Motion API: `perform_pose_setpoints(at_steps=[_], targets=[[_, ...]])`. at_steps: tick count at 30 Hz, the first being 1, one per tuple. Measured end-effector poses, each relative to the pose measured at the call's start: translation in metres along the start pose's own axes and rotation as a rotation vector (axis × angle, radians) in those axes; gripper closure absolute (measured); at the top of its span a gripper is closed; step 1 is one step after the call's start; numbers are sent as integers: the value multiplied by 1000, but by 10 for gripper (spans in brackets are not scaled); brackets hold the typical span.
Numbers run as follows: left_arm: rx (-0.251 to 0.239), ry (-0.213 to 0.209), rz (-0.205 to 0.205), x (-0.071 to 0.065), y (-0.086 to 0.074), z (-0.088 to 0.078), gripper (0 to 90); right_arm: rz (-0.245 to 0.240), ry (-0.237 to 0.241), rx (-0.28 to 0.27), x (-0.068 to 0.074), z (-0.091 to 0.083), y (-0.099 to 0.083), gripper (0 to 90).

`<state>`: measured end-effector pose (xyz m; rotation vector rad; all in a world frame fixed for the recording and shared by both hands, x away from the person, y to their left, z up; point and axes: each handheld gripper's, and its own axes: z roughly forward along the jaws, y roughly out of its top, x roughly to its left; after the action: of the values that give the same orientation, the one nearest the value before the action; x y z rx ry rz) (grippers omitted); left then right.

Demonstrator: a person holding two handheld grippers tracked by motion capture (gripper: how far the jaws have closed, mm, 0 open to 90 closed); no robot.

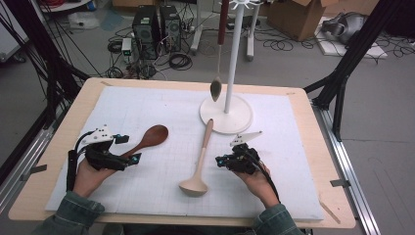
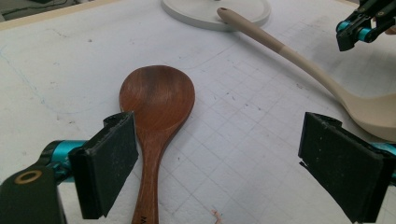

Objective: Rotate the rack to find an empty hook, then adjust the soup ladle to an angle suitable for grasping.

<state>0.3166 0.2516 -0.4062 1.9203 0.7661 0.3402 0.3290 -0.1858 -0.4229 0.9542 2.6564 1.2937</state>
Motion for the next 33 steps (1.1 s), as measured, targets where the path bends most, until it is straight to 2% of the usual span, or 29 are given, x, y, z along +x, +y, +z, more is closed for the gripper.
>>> perform_pose_setpoints(at_steps=[14,20,25,33], targets=[[-6,-1,-1,1,0,-1,123,27,-45,10,-13,7,11,895],[-4,-3,3,1,0,-2,123,88,-71,-17,-28,16,21,895],[-9,-2,2,2,0,-2,123,111,-92,-8,-35,27,30,896],[-7,-1,2,2,0,-2,123,186,-110,7,-49,41,32,895]])
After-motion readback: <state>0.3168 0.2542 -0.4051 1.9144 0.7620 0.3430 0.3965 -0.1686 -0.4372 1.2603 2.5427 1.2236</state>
